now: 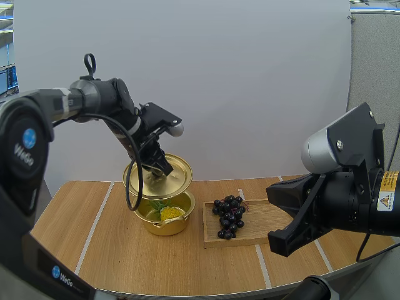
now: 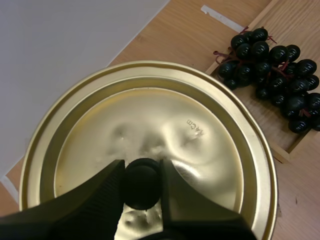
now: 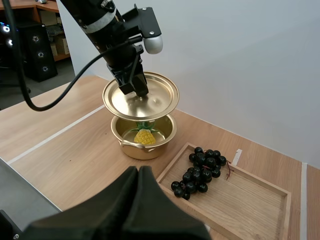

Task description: Open the pot, put the pineapple inside, and close it

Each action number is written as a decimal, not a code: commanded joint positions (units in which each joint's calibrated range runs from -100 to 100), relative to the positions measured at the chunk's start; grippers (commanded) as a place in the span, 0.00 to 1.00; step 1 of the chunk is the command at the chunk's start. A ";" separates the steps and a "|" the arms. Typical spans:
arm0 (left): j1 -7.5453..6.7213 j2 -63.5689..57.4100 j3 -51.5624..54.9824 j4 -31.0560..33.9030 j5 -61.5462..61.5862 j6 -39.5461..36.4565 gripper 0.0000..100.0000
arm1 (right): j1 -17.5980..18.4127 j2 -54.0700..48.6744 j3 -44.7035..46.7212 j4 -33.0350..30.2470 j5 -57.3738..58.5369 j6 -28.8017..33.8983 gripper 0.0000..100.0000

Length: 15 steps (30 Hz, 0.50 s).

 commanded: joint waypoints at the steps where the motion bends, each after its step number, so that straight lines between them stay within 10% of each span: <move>1: -0.16 4.54 0.23 -3.84 -2.65 2.76 0.00 | -0.02 -0.42 0.17 -0.32 0.00 0.20 0.00; 15: -0.16 11.54 1.09 -4.07 -8.26 3.98 0.00 | -0.02 -0.42 0.05 -0.64 0.00 0.20 0.00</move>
